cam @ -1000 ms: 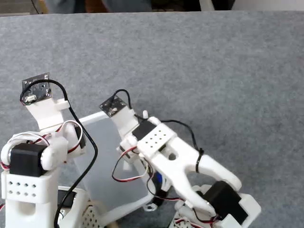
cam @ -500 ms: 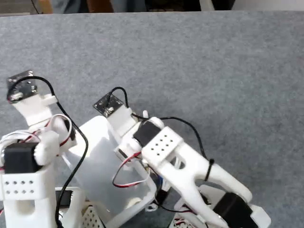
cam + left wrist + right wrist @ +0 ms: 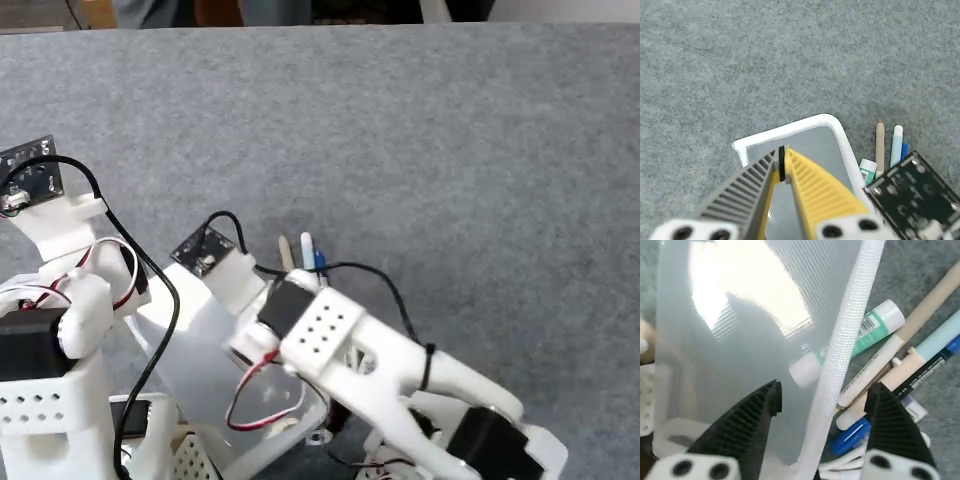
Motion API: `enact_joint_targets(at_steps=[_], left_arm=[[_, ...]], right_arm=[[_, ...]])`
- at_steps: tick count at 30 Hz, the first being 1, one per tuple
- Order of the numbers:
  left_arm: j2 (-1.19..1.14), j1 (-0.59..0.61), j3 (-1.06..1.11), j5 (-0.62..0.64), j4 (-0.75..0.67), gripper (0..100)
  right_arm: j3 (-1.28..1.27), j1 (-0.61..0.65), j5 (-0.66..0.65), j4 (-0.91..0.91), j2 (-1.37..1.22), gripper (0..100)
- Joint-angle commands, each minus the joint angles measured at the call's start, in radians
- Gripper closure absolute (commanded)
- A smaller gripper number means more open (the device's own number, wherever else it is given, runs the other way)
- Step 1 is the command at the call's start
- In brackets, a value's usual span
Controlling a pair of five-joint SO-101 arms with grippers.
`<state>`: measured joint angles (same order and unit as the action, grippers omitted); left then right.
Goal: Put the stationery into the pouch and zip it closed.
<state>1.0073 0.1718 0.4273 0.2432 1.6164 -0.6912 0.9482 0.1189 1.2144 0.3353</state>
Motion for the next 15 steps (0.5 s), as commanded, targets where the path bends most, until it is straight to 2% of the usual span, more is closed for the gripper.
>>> enact_joint_targets(at_steps=[1,15], left_arm=[[0.003,0.01,-0.044,-0.003,-0.015,97],[0.003,0.012,-0.038,-0.003,-0.021,97]], right_arm=[[0.033,0.011,0.048,-0.054,-0.073,72.6],[0.038,0.011,0.046,-0.21,-0.417,72.7]])
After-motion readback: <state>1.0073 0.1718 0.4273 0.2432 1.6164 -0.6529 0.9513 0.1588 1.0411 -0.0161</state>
